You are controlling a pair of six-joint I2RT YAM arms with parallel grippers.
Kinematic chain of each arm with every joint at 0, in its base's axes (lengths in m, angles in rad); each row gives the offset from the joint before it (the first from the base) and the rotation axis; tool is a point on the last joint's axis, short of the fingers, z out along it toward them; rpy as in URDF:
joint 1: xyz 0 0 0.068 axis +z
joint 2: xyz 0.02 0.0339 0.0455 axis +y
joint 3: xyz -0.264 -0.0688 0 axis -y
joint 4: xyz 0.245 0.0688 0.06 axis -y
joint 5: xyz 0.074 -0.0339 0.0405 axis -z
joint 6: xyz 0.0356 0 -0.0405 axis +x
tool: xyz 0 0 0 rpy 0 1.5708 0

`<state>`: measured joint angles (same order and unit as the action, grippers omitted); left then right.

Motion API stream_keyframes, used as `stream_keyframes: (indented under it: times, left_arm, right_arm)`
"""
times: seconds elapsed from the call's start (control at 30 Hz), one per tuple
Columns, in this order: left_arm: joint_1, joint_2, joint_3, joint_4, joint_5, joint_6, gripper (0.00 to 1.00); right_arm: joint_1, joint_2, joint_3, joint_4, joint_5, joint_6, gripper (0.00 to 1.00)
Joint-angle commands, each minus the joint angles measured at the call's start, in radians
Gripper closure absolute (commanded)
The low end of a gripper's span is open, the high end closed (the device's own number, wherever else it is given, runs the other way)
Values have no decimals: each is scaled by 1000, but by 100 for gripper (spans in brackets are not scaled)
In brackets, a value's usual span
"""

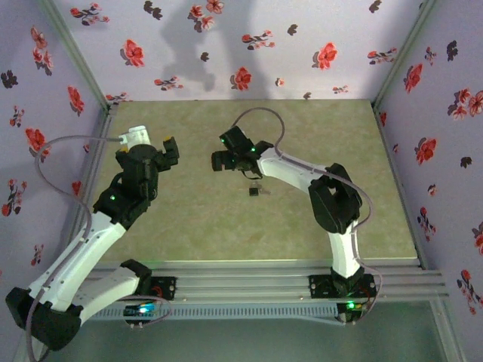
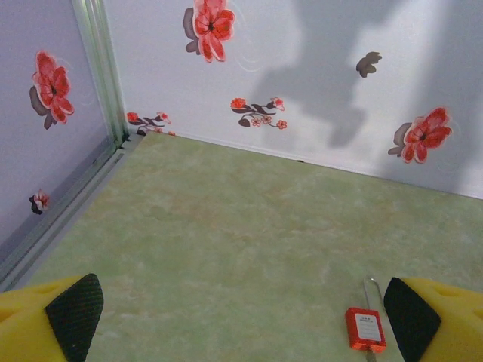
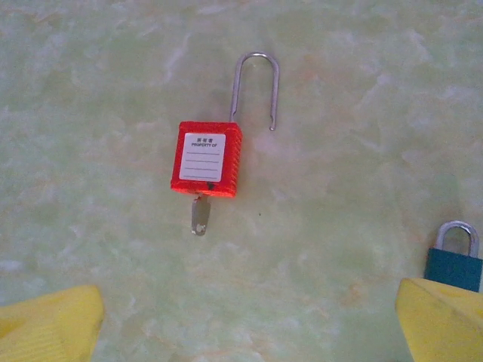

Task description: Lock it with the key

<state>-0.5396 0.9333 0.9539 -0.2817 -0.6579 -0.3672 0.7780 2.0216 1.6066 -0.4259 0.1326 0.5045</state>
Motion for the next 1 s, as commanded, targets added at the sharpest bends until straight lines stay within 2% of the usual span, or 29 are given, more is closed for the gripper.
stream_keyframes:
  times: [0.0, 0.53, 0.97]
  left_arm:
    - [-5, -28, -19, 44, -51, 20, 0]
    - [-5, -38, -27, 58, -68, 34, 0]
    - [-5, -41, -29, 61, -73, 37, 0]
  right_arm:
    - [6, 54, 81, -98, 16, -10, 1]
    - [15, 280, 359, -230, -1, -35, 3]
    - [19, 412, 512, -276, -40, -81, 14]
